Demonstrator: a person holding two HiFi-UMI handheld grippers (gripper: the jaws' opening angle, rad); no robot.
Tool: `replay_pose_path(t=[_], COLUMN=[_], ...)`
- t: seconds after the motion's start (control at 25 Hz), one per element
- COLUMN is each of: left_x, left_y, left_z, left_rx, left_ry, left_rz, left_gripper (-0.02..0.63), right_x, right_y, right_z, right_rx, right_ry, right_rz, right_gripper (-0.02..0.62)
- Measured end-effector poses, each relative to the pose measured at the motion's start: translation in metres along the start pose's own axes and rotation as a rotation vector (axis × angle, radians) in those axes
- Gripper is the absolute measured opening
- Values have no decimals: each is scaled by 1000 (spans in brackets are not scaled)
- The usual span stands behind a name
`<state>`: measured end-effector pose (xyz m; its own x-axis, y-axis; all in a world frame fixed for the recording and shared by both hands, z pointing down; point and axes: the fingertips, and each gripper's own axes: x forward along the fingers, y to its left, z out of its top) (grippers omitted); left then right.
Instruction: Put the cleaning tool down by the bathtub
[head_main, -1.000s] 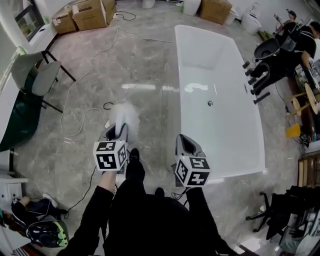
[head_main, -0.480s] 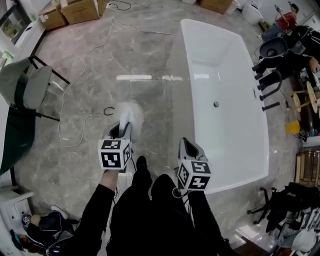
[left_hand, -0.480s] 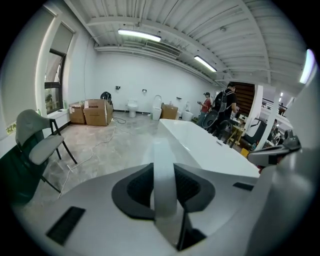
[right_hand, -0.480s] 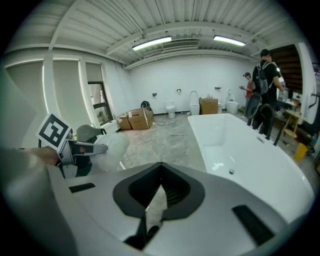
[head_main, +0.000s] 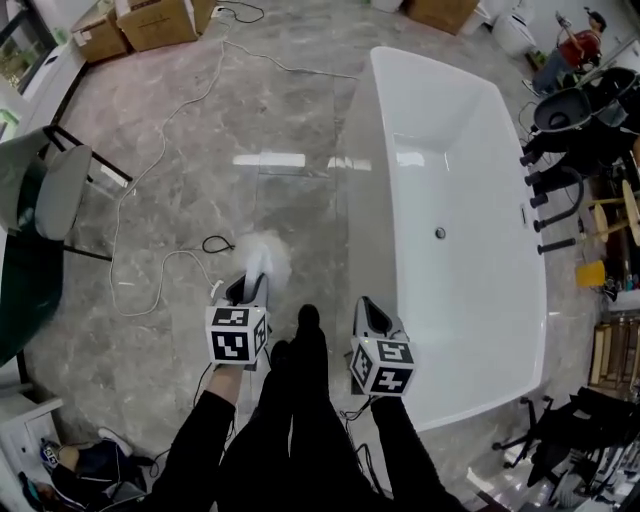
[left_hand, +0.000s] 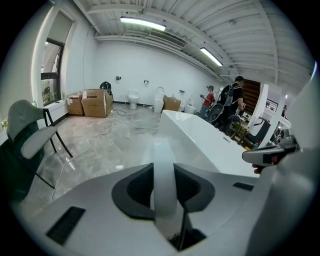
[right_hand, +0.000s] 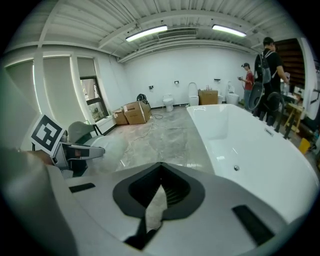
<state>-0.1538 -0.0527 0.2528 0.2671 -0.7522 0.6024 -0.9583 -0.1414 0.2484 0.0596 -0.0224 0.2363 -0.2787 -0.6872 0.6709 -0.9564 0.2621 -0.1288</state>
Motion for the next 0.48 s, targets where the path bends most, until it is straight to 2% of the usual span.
replay_pose_path(t=[0.24,0.48], left_x=[74,159], left_y=[10,16], left_z=[-21,-58], left_rx=[-10,3], left_ry=[27,44], left_rz=[31,6], left_gripper=[95,95], right_x=[80,162], right_y=[-22,-37], right_z=[-25,-56], right_rx=[0,-26], right_ry=[31,40], right_rz=[23,44], right_gripper=[0,0])
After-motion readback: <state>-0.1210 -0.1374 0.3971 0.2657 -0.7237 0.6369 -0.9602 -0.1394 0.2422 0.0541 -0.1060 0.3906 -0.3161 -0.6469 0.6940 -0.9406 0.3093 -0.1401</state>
